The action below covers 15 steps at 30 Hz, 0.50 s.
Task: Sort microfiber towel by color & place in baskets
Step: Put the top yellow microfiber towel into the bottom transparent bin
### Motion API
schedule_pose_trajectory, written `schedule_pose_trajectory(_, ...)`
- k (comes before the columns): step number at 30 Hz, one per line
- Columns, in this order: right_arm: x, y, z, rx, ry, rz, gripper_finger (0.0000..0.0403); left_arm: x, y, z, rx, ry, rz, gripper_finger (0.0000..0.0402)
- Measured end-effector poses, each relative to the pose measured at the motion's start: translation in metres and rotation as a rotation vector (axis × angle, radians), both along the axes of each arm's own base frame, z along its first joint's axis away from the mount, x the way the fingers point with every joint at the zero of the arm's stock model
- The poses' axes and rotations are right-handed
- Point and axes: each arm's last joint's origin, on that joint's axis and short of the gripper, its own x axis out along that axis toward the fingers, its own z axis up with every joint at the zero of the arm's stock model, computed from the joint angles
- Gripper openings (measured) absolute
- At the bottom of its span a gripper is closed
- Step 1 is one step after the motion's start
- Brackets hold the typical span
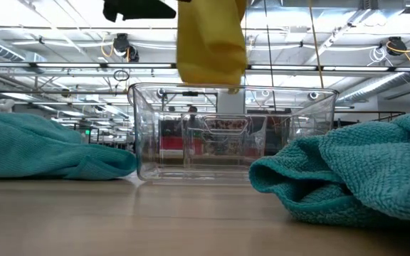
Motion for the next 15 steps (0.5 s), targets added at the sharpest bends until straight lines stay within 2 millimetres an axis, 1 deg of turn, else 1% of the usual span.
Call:
schedule_pose_trajectory(3,0.0,0.001,-0.003,-0.002,0.024,0.004,0.0001,0.003,0.004,0.002,-0.018,-0.037,0.037,0.0322)
schedule_pose_trajectory(7,0.0,0.002,-0.004,0.003,0.027,0.01,0.0,0.005,0.008,0.003,-0.04,-0.059,0.054,0.0329)
schedule_pose_trajectory(11,0.0,0.002,-0.004,0.004,0.027,0.012,0.0,0.01,0.011,0.007,-0.077,-0.091,-0.045,0.033)
schedule_pose_trajectory(15,0.0,0.002,-0.004,0.006,0.025,0.013,0.0,0.015,0.025,0.005,-0.064,-0.068,-0.01,0.033)
